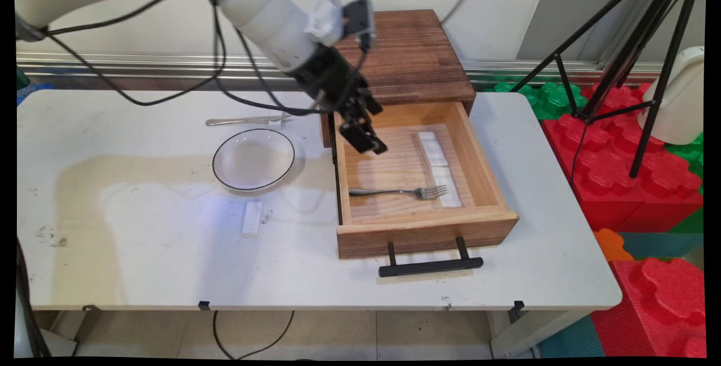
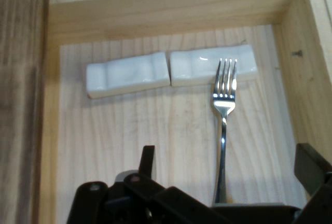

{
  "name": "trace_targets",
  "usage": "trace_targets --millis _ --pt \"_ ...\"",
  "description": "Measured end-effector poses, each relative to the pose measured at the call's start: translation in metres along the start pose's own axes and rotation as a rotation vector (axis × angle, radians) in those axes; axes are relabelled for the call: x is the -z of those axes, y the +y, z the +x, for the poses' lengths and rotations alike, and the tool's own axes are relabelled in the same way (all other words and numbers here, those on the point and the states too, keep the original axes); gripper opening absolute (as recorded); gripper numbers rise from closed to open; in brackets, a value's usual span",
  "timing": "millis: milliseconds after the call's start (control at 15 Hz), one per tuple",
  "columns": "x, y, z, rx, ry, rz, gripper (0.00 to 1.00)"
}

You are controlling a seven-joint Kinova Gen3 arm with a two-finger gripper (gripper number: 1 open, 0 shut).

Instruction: Pick up the knife from the left of the white plate

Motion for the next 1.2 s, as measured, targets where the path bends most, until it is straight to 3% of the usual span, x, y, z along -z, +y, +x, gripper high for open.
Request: trace_targets --millis 467,1200 --pt "0.070 -0.005 -0.055 -0.023 0.028 0.004 1.00" --pt "0.147 0.000 -0.140 -0.034 -0.015 -0.033 1.00"
